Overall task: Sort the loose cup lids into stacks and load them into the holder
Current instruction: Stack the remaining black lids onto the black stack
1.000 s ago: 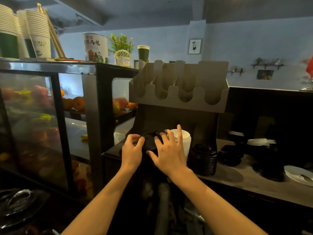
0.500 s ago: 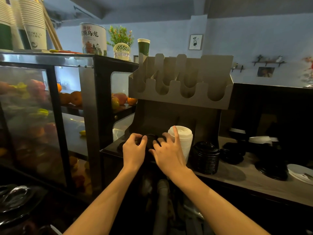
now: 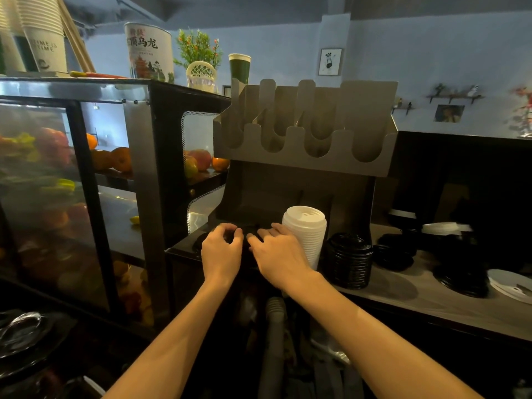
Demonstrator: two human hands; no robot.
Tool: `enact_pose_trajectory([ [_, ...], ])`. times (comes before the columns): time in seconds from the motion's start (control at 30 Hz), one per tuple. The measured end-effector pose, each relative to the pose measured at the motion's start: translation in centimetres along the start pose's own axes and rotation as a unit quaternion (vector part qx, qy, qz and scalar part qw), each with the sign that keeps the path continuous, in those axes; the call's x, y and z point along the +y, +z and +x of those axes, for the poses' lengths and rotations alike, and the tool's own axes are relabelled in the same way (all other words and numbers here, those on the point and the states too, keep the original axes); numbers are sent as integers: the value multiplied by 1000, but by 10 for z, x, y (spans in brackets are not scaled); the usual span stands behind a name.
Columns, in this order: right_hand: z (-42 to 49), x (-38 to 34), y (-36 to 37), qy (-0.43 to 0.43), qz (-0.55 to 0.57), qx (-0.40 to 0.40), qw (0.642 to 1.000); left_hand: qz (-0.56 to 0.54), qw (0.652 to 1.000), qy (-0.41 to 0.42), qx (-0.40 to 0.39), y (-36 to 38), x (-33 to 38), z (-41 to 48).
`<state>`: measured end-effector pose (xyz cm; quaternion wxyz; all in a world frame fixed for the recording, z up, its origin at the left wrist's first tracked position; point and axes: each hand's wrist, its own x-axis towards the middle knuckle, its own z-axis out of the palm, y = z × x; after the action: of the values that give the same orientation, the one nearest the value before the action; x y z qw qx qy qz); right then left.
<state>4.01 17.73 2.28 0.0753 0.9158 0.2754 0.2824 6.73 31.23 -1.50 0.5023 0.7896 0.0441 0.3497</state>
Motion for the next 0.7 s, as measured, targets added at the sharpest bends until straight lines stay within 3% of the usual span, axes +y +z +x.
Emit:
enact_pose_trajectory([
  [0.7, 15, -6, -14, 33, 16, -100, 994, 132, 986, 64, -74, -10, 4, 17],
])
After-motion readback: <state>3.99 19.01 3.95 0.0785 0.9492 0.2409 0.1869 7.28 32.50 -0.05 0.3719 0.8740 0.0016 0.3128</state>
